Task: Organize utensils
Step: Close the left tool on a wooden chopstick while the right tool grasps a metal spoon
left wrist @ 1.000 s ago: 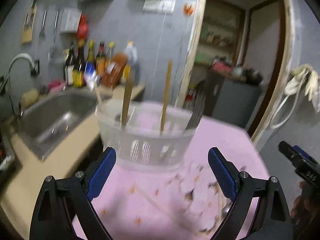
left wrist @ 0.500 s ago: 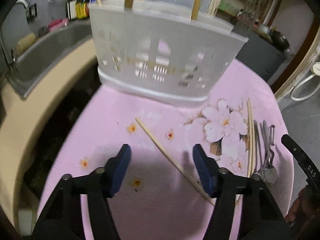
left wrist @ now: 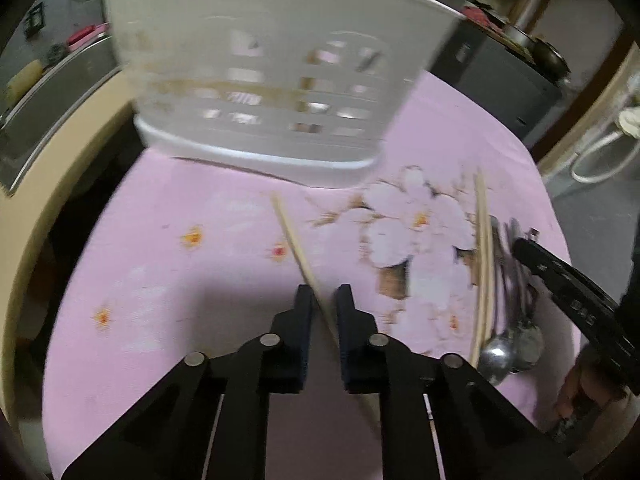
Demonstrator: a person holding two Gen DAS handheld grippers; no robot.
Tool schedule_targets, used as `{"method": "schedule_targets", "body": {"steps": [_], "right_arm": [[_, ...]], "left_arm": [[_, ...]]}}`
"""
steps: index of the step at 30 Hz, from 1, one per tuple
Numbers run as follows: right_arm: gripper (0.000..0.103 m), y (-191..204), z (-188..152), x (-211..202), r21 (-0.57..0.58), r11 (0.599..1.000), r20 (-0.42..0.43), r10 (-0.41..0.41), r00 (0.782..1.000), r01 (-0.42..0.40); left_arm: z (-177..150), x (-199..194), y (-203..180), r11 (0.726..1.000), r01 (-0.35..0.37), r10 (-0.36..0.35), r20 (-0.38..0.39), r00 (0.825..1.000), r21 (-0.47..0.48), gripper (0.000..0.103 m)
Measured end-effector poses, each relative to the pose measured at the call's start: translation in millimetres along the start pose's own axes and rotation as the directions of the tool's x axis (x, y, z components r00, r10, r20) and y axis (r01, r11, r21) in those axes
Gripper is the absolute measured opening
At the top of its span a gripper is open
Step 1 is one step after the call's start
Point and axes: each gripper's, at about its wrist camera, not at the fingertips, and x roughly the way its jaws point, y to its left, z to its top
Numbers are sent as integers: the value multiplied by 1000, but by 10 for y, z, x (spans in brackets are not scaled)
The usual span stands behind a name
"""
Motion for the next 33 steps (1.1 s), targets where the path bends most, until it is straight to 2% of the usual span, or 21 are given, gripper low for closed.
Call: {"method": "schedule_targets", "body": {"steps": [6, 8, 16, 20, 28, 33], "right_arm": [[6, 28, -44, 44, 34, 999, -41, 31, 999, -30], [6, 45, -74, 22, 42, 998, -49, 41, 998, -39], [7, 44, -73, 18, 90, 995, -112, 61, 992, -51], [8, 79, -73, 8, 76, 996, -126, 56, 990, -47], [8, 92, -89, 14, 86, 995, -128, 54, 990, -43], [3, 52, -139, -46, 126, 990, -97, 74, 992, -62]], "left_arm": [[-20, 32, -247, 993, 83, -81, -28, 996, 87, 2], [-9, 36, -279, 989, 96, -92, -40, 995, 116, 2], [136, 121, -265, 970, 122, -84, -181, 980, 212, 4], [129, 117, -292, 963, 130, -79, -215, 973, 238, 5], [96, 89, -239, 959, 138, -84, -218, 972, 247, 5], [84, 127, -324, 954, 119, -69, -184, 980, 277, 2]]}}
